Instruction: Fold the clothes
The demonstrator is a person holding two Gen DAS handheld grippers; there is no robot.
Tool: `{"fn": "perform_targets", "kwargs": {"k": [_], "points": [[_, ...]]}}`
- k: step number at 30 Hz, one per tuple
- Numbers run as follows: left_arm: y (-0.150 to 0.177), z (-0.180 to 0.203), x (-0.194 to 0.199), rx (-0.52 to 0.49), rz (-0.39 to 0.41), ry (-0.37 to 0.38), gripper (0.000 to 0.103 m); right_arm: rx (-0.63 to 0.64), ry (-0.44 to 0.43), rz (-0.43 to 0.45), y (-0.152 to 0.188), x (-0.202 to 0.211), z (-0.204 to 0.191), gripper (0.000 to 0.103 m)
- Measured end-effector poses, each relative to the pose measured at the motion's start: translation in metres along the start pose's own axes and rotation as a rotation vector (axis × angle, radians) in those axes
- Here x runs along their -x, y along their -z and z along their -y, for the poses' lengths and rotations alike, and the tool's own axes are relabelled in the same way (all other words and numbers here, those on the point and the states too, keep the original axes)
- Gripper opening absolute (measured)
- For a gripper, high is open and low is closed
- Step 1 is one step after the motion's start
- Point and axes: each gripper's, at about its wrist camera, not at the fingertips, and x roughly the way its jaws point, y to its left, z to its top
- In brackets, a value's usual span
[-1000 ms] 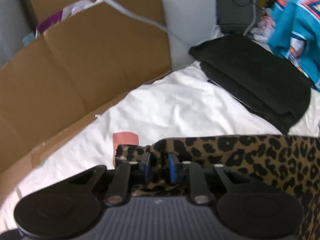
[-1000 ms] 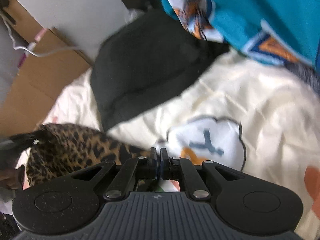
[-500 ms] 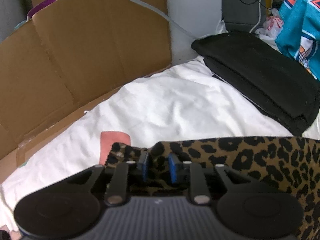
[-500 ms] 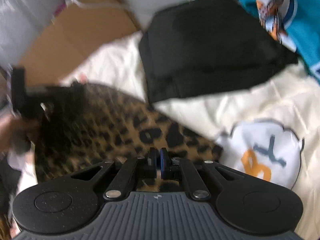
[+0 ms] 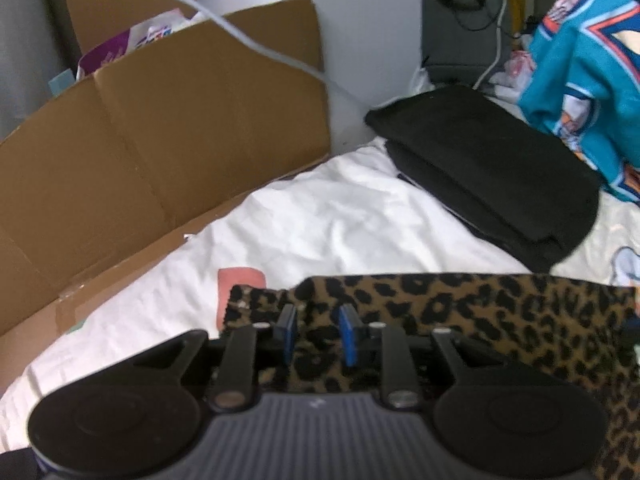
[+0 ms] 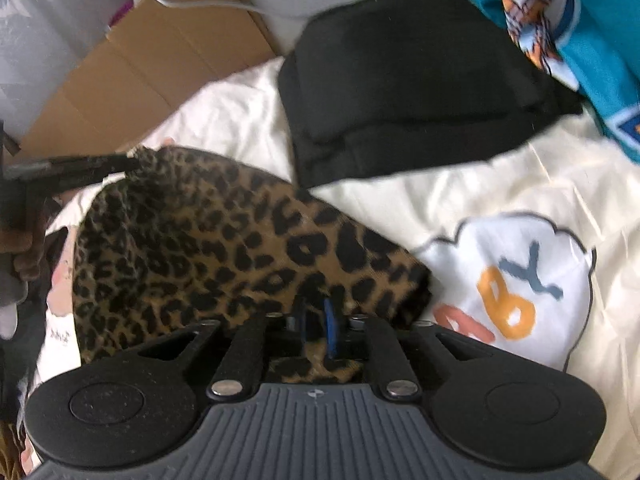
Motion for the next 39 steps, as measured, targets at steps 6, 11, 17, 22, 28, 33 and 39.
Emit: {"fn": "perform_targets", "kwargs": {"k": [6, 11, 17, 22, 28, 33, 39], "points": [[0.013, 0.014, -0.005, -0.048, -0.051, 0.003, 0.025, 0.029, 0.007, 0.045, -0.007, -0.003, -0.009, 0.046], [0.030, 0.016, -0.029, -0.089, -0.112, -0.028, 0.025, 0.031, 0.065, 0.009, -0.001, -0.018, 0.002, 0.045], [0.040, 0.006, -0.023, -0.094, -0.096, -0.043, 0.025, 0.105, 0.071, -0.007, 0.004, -0.025, 0.002, 0.045], [0.045, -0.012, -0.001, -0.038, -0.074, -0.052, 0.025, 0.096, 0.088, -0.010, 0.002, -0.018, -0.003, 0.046], [0.050, -0.034, 0.026, 0.030, -0.047, -0.063, 0.025, 0.129, 0.037, 0.042, 0.002, -0.007, -0.023, 0.046], [0.064, -0.046, 0.034, 0.073, -0.051, -0.066, 0.025, 0.160, 0.002, 0.041, 0.006, -0.011, -0.044, 0.046], [0.076, -0.048, 0.013, 0.098, -0.074, -0.059, 0.025, 0.192, -0.012, 0.001, 0.013, -0.025, -0.060, 0.046]]}}
